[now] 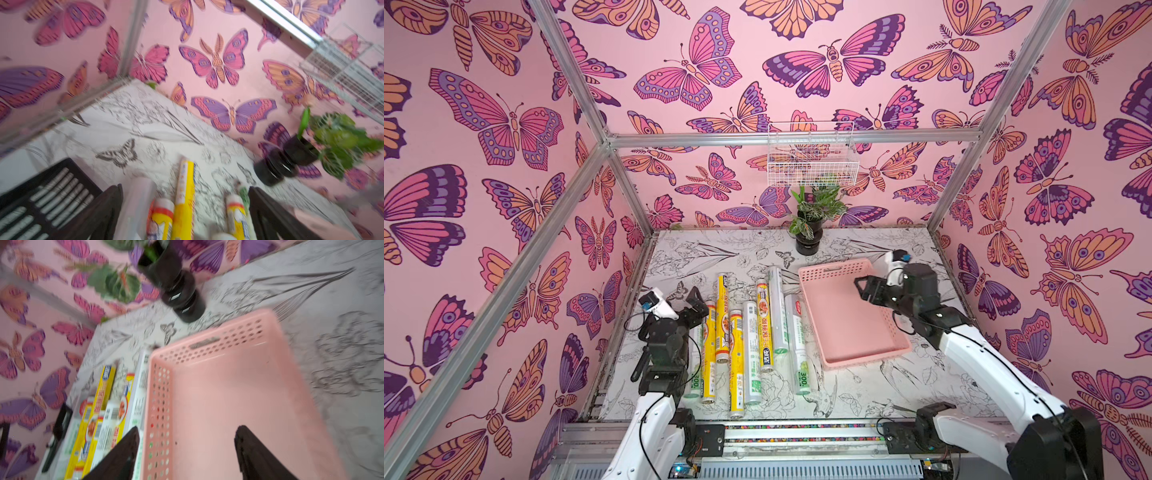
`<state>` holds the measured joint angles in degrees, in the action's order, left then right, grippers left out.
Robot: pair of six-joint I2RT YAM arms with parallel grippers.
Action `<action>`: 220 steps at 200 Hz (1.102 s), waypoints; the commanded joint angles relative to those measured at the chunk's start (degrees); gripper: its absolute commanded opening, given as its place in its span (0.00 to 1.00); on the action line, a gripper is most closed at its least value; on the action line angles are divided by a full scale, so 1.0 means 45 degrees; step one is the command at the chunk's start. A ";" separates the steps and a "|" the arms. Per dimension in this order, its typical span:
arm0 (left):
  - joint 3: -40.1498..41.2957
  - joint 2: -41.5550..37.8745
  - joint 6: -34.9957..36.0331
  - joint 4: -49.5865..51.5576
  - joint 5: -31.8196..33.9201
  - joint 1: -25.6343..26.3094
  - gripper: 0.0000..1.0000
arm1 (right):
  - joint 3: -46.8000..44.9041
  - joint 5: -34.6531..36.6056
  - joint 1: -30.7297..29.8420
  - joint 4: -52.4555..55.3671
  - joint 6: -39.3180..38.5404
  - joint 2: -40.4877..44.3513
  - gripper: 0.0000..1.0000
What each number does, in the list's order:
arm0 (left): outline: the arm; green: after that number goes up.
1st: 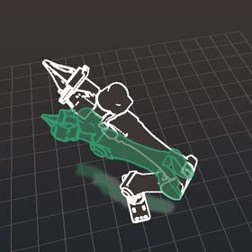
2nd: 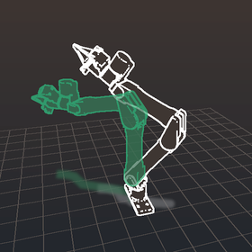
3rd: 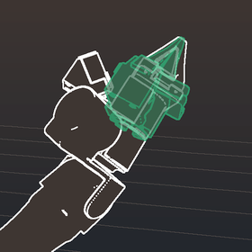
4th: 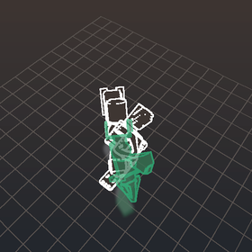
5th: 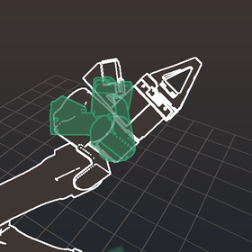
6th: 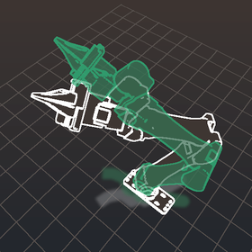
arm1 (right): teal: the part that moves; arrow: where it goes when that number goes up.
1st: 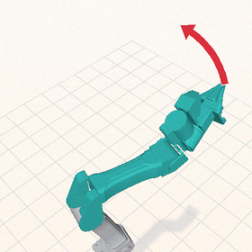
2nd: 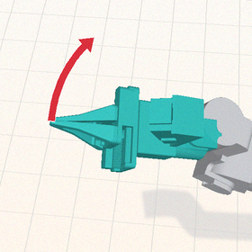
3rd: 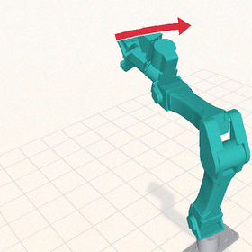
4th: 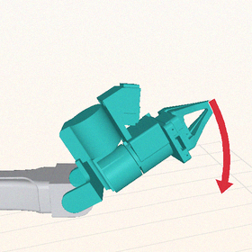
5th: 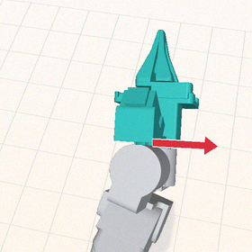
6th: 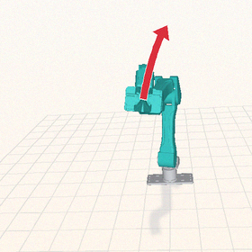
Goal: Put the plastic wrap into the basket
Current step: Pick up the plastic wrap from the center of the board.
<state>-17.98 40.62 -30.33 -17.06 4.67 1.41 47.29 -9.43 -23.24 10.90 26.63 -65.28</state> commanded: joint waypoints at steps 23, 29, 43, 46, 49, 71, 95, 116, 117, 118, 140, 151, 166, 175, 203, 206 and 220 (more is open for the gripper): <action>-0.1343 0.1581 -0.0486 0.2843 -0.5220 0.0336 0.98 | 0.1942 0.2298 -0.3427 0.3407 -0.0392 -0.1887 0.69; -0.1613 0.1854 -0.0381 0.3190 -0.5352 0.0598 0.98 | 0.2233 0.2538 -0.3848 0.3569 -0.0372 -0.2254 0.68; -0.2398 0.2548 -0.0019 0.4324 -0.5311 0.1527 0.99 | 0.2898 0.3244 -0.4763 0.4044 -0.0243 -0.3076 0.67; -0.2549 0.2740 0.0082 0.4590 -0.5192 0.1767 1.00 | 0.3038 0.3360 -0.4962 0.4141 -0.0194 -0.3266 0.67; -0.2726 0.2881 0.0182 0.4804 -0.5065 0.1941 1.00 | 0.3153 0.3540 -0.5117 0.4200 -0.0135 -0.3443 0.67; -0.3508 0.4025 0.0420 0.5754 -0.4177 0.3540 1.00 | 0.3953 0.4013 -0.6008 0.4614 0.0343 -0.4644 0.63; -0.3916 0.4954 0.0434 0.5856 -0.4181 0.4371 1.00 | 0.4523 0.4512 -0.6848 0.4733 0.0668 -0.5397 0.62; -0.4203 0.5368 0.0304 0.5807 -0.4330 0.4703 1.00 | 0.4997 0.5187 -0.7472 0.4896 0.0924 -0.6270 0.61; -0.4215 0.5387 0.0309 0.5795 -0.4354 0.4714 1.00 | 0.5027 0.5214 -0.7491 0.4899 0.0931 -0.6302 0.61; -0.4231 0.5407 0.0311 0.5789 -0.4365 0.4720 1.00 | 0.5043 0.5237 -0.7510 0.4901 0.0953 -0.6338 0.61; -0.4490 0.5777 0.0382 0.5794 -0.5034 0.4804 1.00 | 0.5395 0.5404 -0.7855 0.4867 0.1189 -0.6929 0.60; -0.4504 0.5853 0.0289 0.5747 -0.5502 0.4833 1.00 | 0.5496 0.5508 -0.8002 0.4791 0.1362 -0.7188 0.58; -0.4389 0.5834 0.0141 0.5648 -0.6264 0.4843 1.00 | 0.5561 0.5554 -0.8091 0.4686 0.1674 -0.7486 0.56; -0.4262 0.5788 0.0123 0.5564 -0.6830 0.4862 1.00 | 0.5566 0.5498 -0.8145 0.4569 0.1783 -0.7637 0.54; -0.3691 0.5274 -0.0009 0.5295 -0.8351 0.4862 1.00 | 0.5595 0.5620 -0.8267 0.4447 0.2259 -0.7973 0.52; -0.3621 0.5202 -0.0054 0.5251 -0.8419 0.4845 1.00 | 0.5577 0.5625 -0.8262 0.4402 0.2291 -0.8006 0.51; -0.3223 0.4805 -0.0314 0.4971 -0.8595 0.4882 1.00 | 0.5619 0.5697 -0.8272 0.4453 0.2515 -0.8239 0.51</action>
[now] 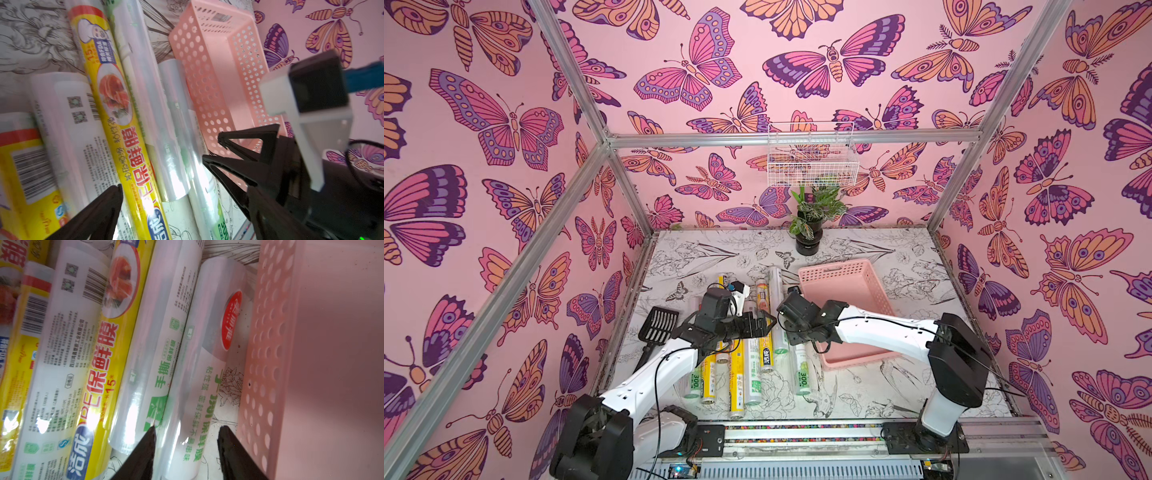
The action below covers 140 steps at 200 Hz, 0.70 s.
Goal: Put the plastic wrap into the basket
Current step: Pick up the plastic wrap from the center of the board.
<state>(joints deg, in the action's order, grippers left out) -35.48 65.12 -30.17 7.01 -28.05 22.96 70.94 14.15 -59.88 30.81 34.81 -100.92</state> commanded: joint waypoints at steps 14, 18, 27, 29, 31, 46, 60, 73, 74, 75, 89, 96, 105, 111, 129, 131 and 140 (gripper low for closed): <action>0.0990 -0.0951 -0.0572 -0.0630 -0.1324 0.0093 1.00 | 0.0406 0.0492 -0.0161 0.0047 0.0813 -0.0497 0.51; 0.1059 -0.1003 -0.0605 -0.0672 -0.1287 0.0093 1.00 | 0.0408 0.0516 -0.0170 0.0028 0.0864 -0.0531 0.51; 0.1127 -0.1081 -0.0634 -0.0698 -0.1218 0.0110 1.00 | 0.0420 0.0606 -0.0190 0.0026 0.0979 -0.0633 0.51; 0.1157 -0.1090 -0.0628 -0.0697 -0.1205 0.0112 1.00 | 0.0431 0.0630 -0.0190 0.0043 0.1016 -0.0657 0.51; 0.1150 -0.1092 -0.0631 -0.0697 -0.1187 0.0107 1.00 | 0.0443 0.0655 -0.0190 0.0057 0.1030 -0.0653 0.51; 0.1129 -0.1093 -0.0603 -0.0736 -0.1171 0.0131 1.00 | 0.0503 0.0783 -0.0210 0.0097 0.1185 -0.0835 0.51; 0.1109 -0.1059 -0.0552 -0.0734 -0.1184 0.0132 1.00 | 0.0525 0.0994 -0.0205 0.0198 0.1392 -0.0962 0.51; 0.1108 -0.1029 -0.0507 -0.0718 -0.1087 0.0127 1.00 | 0.0540 0.1126 -0.0219 0.0187 0.1654 -0.1101 0.51; 0.1118 -0.1032 -0.0504 -0.0727 -0.1079 0.0130 1.00 | 0.0542 0.1129 -0.0224 0.0196 0.1667 -0.1114 0.51; 0.1123 -0.1033 -0.0513 -0.0732 -0.1075 0.0131 1.00 | 0.0544 0.1131 -0.0227 0.0200 0.1692 -0.1120 0.51; 0.1128 -0.1034 -0.0486 -0.0737 -0.1033 0.0132 1.00 | 0.0637 0.1197 -0.0229 0.0282 0.2025 -0.1340 0.50; 0.1128 -0.1024 -0.0497 -0.0763 -0.1065 0.0149 1.00 | 0.0695 0.1135 -0.0248 0.0230 0.2084 -0.1433 0.50; 0.1145 -0.1034 -0.0482 -0.0743 -0.1057 0.0152 1.00 | 0.0776 0.1123 -0.0286 0.0207 0.2145 -0.1536 0.51; 0.1167 -0.1053 -0.0465 -0.0755 -0.1057 0.0152 1.00 | 0.0813 0.1167 -0.0307 0.0196 0.2176 -0.1604 0.51; 0.1288 -0.1168 -0.0477 -0.0750 -0.0977 0.0152 1.00 | 0.0913 0.1190 -0.0327 0.0228 0.2342 -0.1821 0.52; 0.1300 -0.1180 -0.0481 -0.0754 -0.0964 0.0147 1.00 | 0.0915 0.1215 -0.0327 0.0225 0.2367 -0.1828 0.52; 0.1375 -0.1256 -0.0484 -0.0756 -0.0820 0.0151 1.00 | 0.0887 0.1268 -0.0327 0.0263 0.2495 -0.1898 0.52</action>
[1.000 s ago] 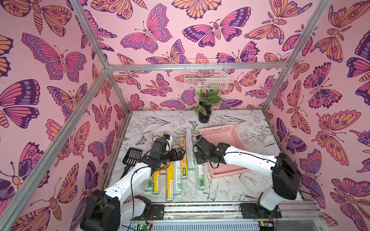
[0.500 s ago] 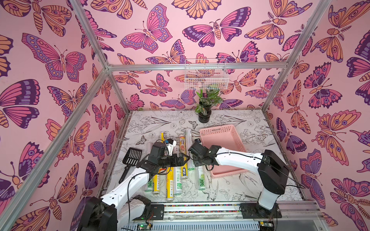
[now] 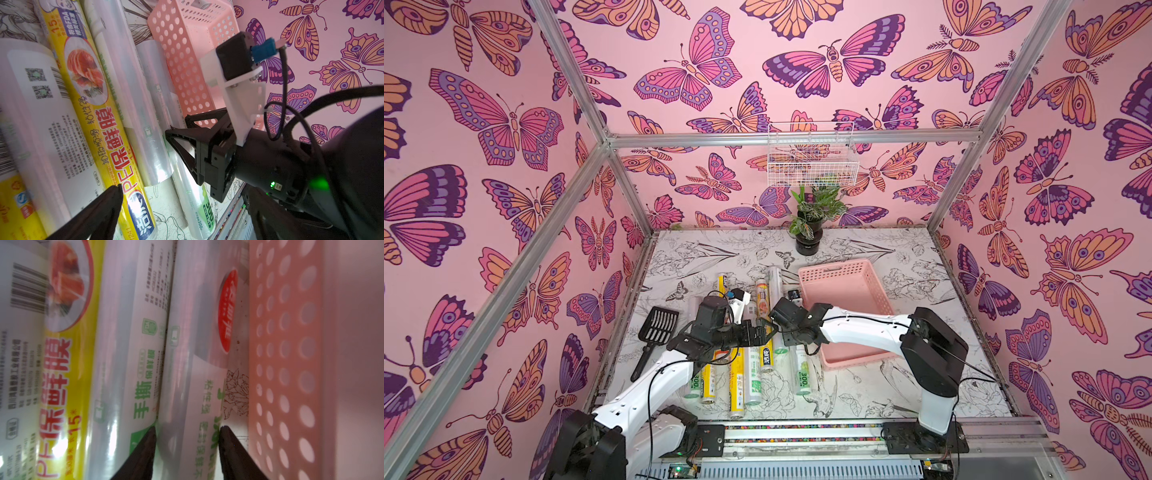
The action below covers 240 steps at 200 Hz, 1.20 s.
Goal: Put the plastic wrap into the basket
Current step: Pick up the plastic wrap from the center of the board.
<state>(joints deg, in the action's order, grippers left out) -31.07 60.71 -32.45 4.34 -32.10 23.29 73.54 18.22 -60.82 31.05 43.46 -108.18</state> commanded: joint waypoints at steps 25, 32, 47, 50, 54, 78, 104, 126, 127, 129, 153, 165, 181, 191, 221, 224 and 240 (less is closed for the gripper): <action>0.0649 -0.0489 -0.0070 -0.0142 0.0443 0.0076 1.00 | 0.0231 0.0405 -0.0108 0.0156 0.0805 -0.0506 0.52; 0.0691 -0.0554 -0.0076 -0.0143 0.0525 0.0079 1.00 | 0.0225 0.0394 -0.0118 0.0137 0.0844 -0.0554 0.53; 0.0781 -0.0707 -0.0112 -0.0130 0.0662 0.0071 1.00 | 0.0197 0.0394 -0.0117 0.0133 0.0888 -0.0618 0.54; 0.0800 -0.0748 -0.0114 -0.0137 0.0691 0.0078 1.00 | 0.0184 0.0401 -0.0118 0.0108 0.0889 -0.0651 0.54; 0.0810 -0.0789 -0.0114 -0.0109 0.0739 0.0079 1.00 | 0.0182 0.0401 -0.0118 0.0118 0.0898 -0.0656 0.55; 0.0918 -0.1042 -0.0097 -0.0002 0.1037 0.0078 1.00 | 0.0160 0.0369 -0.0117 0.0127 0.0871 -0.0618 0.57; 0.0967 -0.1258 -0.0098 0.0069 0.1271 0.0075 1.00 | 0.0133 0.0304 -0.0118 0.0221 0.0847 -0.0655 0.60; 0.0947 -0.1342 -0.0096 0.0093 0.1405 0.0077 1.00 | -0.0099 0.0248 -0.0113 0.0094 0.0932 -0.0778 0.61; 0.0947 -0.1342 -0.0105 0.0092 0.1417 0.0078 1.00 | -0.0105 0.0248 -0.0115 0.0084 0.0930 -0.0801 0.61; 0.0947 -0.1357 -0.0097 0.0091 0.1431 0.0078 1.00 | -0.0110 0.0239 -0.0117 0.0076 0.0928 -0.0827 0.61; 0.0890 -0.1414 -0.0089 0.0177 0.1503 0.0079 1.00 | -0.0129 0.0173 -0.0117 0.0008 0.0899 -0.1052 0.61; 0.0889 -0.1455 -0.0092 0.0240 0.1554 0.0068 1.00 | -0.0132 0.0110 -0.0118 -0.0060 0.0872 -0.1113 0.61; 0.0908 -0.1501 -0.0056 0.0273 0.1607 0.0079 1.00 | -0.0130 0.0037 -0.0118 -0.0134 0.0806 -0.1193 0.62; 0.0909 -0.1524 -0.0046 0.0301 0.1675 0.0079 1.00 | -0.0133 -0.0003 -0.0118 -0.0144 0.0791 -0.1254 0.62; 0.0831 -0.1499 -0.0004 0.0422 0.1696 0.0079 1.00 | -0.0188 0.0069 -0.0118 -0.0244 0.0666 -0.1267 0.52; 0.0821 -0.1499 0.0002 0.0432 0.1685 0.0079 1.00 | -0.0206 0.0099 -0.0118 -0.0242 0.0639 -0.1237 0.51; 0.0757 -0.1498 -0.0026 0.0446 0.1707 0.0078 1.00 | -0.0208 0.0371 -0.0122 -0.0147 0.0524 -0.0914 0.46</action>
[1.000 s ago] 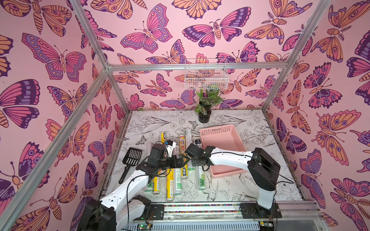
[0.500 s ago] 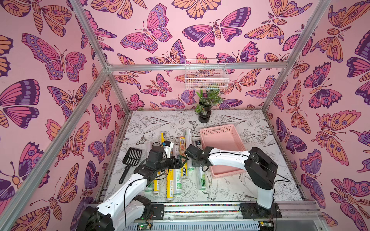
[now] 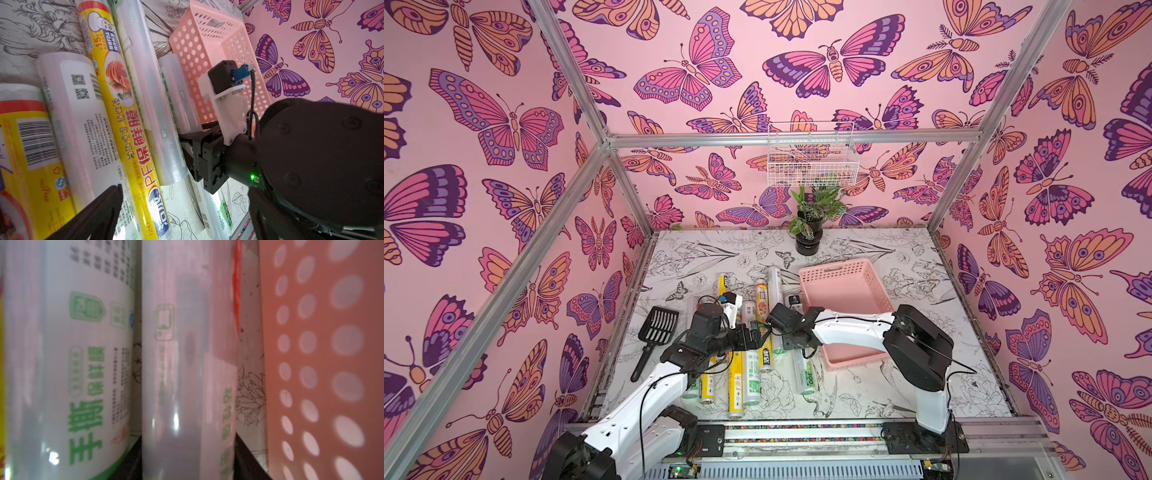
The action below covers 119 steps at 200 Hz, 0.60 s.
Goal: Put the plastic wrap into the basket
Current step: Pick up the plastic wrap from the center of the board.
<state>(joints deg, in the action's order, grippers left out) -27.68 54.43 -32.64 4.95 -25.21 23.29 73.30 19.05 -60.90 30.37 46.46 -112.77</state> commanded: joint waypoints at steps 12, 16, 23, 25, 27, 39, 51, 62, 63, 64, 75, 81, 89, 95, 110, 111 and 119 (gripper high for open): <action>-0.0054 -0.0104 -0.0016 0.0327 0.0214 0.0079 1.00 | -0.0175 0.0374 -0.0107 0.0050 -0.0272 0.0466 0.39; -0.0069 -0.0095 -0.0024 0.0343 0.0213 0.0079 1.00 | -0.0192 0.0428 -0.0099 0.0065 -0.0316 0.0592 0.38; -0.0107 -0.0095 -0.0031 0.0342 0.0256 0.0074 1.00 | -0.0247 0.0441 -0.0117 0.0058 -0.0411 0.0823 0.35; -0.0115 -0.0102 -0.0041 0.0335 0.0262 0.0077 1.00 | -0.0252 0.0471 -0.0118 0.0050 -0.0433 0.0881 0.35; -0.0117 -0.0104 -0.0048 0.0343 0.0269 0.0078 1.00 | -0.0267 0.0483 -0.0103 0.0058 -0.0454 0.0949 0.34; -0.0210 -0.0085 -0.0054 0.0334 0.0261 0.0075 1.00 | -0.0340 0.0523 -0.0101 0.0062 -0.0571 0.1319 0.28; -0.0326 -0.0041 -0.0056 0.0345 0.0269 0.0073 1.00 | -0.0436 0.0523 -0.0116 0.0048 -0.0746 0.1713 0.26; -0.0434 0.0011 -0.0082 0.0327 0.0262 0.0074 1.00 | -0.0542 0.0503 -0.0118 0.0081 -0.0880 0.2094 0.26; -0.0442 0.0022 -0.0086 0.0326 0.0267 0.0076 1.00 | -0.0544 0.0498 -0.0118 0.0074 -0.0885 0.2132 0.26; -0.0456 0.0027 -0.0088 0.0336 0.0269 0.0077 1.00 | -0.0555 0.0496 -0.0118 0.0071 -0.0897 0.2151 0.26; -0.0588 0.0126 -0.0070 0.0330 0.0260 0.0078 1.00 | -0.0660 0.0395 -0.0115 0.0065 -0.1038 0.2544 0.26; -0.0667 0.0196 -0.0061 0.0327 0.0228 0.0079 1.00 | -0.0714 0.0344 -0.0111 0.0058 -0.1098 0.2761 0.25; -0.0756 0.0278 -0.0061 0.0344 0.0161 0.0079 1.00 | -0.0813 0.0255 -0.0118 -0.0004 -0.1153 0.3015 0.25; -0.0827 0.0324 -0.0087 0.0344 0.0108 0.0079 1.00 | -0.0854 0.0212 -0.0111 -0.0005 -0.1204 0.3211 0.25; -0.0907 0.0365 -0.0224 0.0337 0.0041 0.0091 1.00 | -0.0898 0.0104 -0.0118 0.0023 -0.1327 0.3578 0.25; -0.0913 0.0365 -0.0235 0.0341 0.0029 0.0075 1.00 | -0.0898 0.0104 -0.0118 0.0035 -0.1343 0.3596 0.25; -0.0918 0.0346 -0.0304 0.0324 0.0032 0.0098 1.00 | -0.0851 0.0083 -0.0108 0.0121 -0.1388 0.3750 0.25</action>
<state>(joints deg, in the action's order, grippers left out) -30.59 55.72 -33.12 5.91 -24.40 23.29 69.17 19.00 -60.90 30.48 41.91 -98.67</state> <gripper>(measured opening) 0.998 0.540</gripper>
